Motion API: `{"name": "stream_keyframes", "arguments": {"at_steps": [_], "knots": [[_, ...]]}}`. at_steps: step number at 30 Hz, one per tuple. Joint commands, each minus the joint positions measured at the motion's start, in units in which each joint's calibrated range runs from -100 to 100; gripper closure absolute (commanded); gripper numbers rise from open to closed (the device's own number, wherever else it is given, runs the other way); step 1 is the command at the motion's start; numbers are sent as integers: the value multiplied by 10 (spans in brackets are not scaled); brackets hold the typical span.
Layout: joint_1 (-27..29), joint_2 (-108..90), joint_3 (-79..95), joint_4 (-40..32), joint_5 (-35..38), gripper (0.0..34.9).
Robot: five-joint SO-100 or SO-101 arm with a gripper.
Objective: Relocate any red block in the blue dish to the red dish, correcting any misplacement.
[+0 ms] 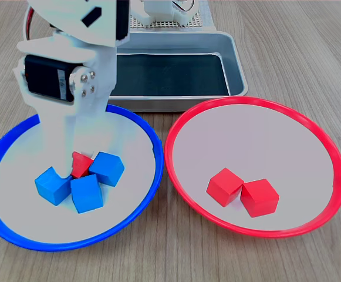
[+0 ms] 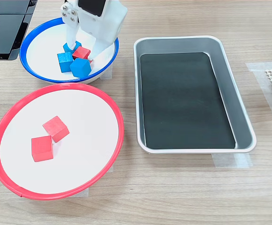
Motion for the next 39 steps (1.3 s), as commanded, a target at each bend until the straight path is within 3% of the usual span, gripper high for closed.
{"name": "stream_keyframes", "arguments": {"at_steps": [1, 22, 26, 32, 39], "knots": [[2, -9, 0, -8, 2, 245], [-3, -80, 122, -25, 7, 242], [-4, -81, 117, -34, 8, 267], [-2, -82, 106, -38, 9, 345], [2, -98, 101, -38, 9, 346]]}}
